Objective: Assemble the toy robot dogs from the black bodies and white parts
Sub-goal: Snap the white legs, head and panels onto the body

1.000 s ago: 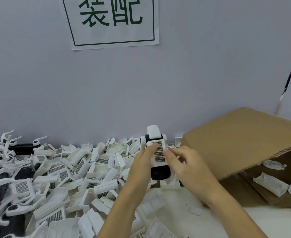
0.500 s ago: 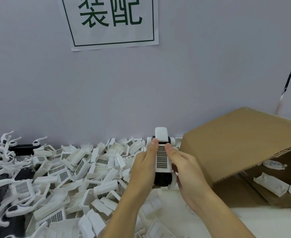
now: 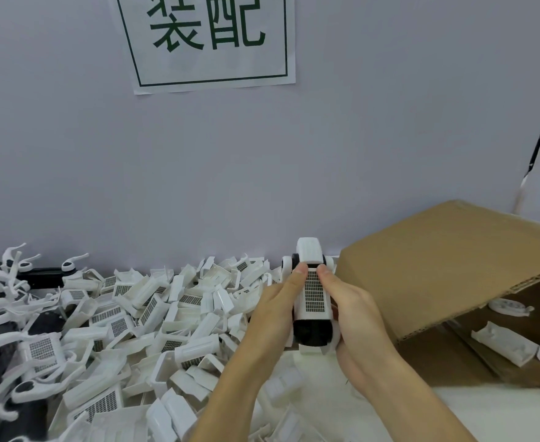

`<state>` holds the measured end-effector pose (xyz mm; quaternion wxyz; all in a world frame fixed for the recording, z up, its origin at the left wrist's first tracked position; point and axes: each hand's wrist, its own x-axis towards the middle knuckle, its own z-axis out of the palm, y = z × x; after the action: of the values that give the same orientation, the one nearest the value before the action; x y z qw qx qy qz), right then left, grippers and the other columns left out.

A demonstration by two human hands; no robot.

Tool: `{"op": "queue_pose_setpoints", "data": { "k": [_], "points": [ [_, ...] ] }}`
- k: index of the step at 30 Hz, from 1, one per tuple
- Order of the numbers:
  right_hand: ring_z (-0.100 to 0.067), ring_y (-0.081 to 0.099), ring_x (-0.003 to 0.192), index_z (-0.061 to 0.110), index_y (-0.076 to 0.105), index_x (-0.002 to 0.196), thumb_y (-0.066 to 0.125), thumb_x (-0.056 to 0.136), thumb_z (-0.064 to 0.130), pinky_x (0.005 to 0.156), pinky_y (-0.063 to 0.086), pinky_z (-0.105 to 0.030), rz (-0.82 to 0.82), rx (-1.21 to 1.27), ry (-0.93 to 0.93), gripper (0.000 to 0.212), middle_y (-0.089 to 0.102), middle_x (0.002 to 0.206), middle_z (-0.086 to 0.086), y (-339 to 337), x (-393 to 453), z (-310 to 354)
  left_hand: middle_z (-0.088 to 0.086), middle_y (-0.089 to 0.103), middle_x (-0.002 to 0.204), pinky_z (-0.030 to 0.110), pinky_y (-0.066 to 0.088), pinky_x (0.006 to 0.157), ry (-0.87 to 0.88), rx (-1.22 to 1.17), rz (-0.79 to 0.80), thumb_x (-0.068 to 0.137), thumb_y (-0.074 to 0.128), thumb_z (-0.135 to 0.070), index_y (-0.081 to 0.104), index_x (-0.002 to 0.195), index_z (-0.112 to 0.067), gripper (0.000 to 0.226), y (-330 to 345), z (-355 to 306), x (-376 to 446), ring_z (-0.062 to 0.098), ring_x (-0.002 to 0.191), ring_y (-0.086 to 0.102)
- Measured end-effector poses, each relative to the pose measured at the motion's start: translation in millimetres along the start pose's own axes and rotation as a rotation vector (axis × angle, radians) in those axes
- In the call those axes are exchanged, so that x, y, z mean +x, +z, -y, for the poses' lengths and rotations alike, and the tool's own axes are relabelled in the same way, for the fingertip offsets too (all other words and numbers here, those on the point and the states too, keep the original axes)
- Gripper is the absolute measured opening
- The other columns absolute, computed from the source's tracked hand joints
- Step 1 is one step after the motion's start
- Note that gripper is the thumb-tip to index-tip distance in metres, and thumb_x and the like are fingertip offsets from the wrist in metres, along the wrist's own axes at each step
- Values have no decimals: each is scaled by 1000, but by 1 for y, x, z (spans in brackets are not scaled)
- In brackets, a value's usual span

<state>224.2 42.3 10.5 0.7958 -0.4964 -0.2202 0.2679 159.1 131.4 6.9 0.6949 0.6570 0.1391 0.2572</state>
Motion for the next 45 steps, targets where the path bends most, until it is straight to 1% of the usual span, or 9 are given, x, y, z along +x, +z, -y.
{"op": "queue_pose_setpoints", "data": {
  "k": [3, 8, 16, 24, 30, 35, 38, 42, 45],
  "points": [
    [-30, 76, 92, 19, 81, 96, 67, 84, 47, 82, 61, -53, -4, 4, -11, 33, 78, 98, -14, 2, -2, 0, 2, 79, 97, 42, 59, 81, 7, -5, -27, 79, 57, -74, 80, 98, -34, 51, 5, 1, 0, 20, 92, 76],
    [-28, 77, 85, 19, 83, 89, 68, 92, 36, 62, 62, -38, -64, 37, -35, 23, 79, 93, -13, 1, -2, -3, 0, 79, 89, 25, 56, 62, 2, 0, -37, 97, 51, -61, 81, 92, -32, 41, 9, 3, 0, 14, 82, 76],
    [-29, 77, 86, 18, 83, 88, 73, 71, 43, 64, 62, -38, -43, 117, -30, 32, 79, 93, -14, 3, -2, -4, 1, 80, 90, 25, 56, 66, 28, -55, -46, 85, 60, -68, 82, 89, -30, 44, 9, 4, 1, 15, 84, 77],
    [-28, 77, 90, 20, 83, 92, 68, 89, 40, 65, 62, -37, -42, 87, -21, 25, 79, 97, -13, -5, 3, -3, -3, 80, 89, 14, 53, 60, 2, -52, 16, 71, 56, -72, 83, 82, -33, 49, 7, 4, 3, 9, 82, 77],
    [-29, 77, 92, 20, 82, 94, 65, 82, 45, 67, 62, -39, -5, 68, -76, 33, 78, 98, -15, -10, 6, 0, 4, 80, 95, 15, 54, 63, 23, 9, 14, 91, 57, -59, 82, 93, -19, 47, 2, 4, 4, 12, 86, 76],
    [-30, 74, 101, 14, 78, 109, 61, 96, 31, 85, 59, -46, 46, -53, -74, 27, 77, 106, -14, -14, 8, -2, -10, 79, 87, 10, 51, 62, 74, 24, -9, 103, 46, -51, 80, 84, -41, 40, 4, 9, 4, 1, 82, 74],
    [-30, 75, 96, 11, 78, 105, 60, 100, 30, 70, 60, -35, 12, -95, -72, 28, 78, 100, -15, -16, 7, -2, 1, 80, 91, 15, 55, 65, 69, 55, -27, 103, 50, -46, 82, 91, -24, 40, 5, 10, 5, 11, 85, 76],
    [-29, 76, 95, 13, 80, 99, 63, 97, 29, 79, 60, -41, -55, -104, -104, 23, 78, 97, -13, -13, 6, -5, 16, 74, 85, 27, 54, 69, 119, 163, -75, 104, 48, -45, 75, 92, -5, 50, 7, 11, 5, 16, 77, 70],
    [-29, 76, 94, 13, 81, 96, 66, 95, 27, 85, 60, -44, -81, -98, -124, 20, 78, 94, -13, -13, 7, -4, 0, 62, 62, 23, 45, 57, 125, 239, -128, 104, 48, -46, 71, 78, -10, 50, 12, 7, 1, 6, 59, 56]
  ]
}}
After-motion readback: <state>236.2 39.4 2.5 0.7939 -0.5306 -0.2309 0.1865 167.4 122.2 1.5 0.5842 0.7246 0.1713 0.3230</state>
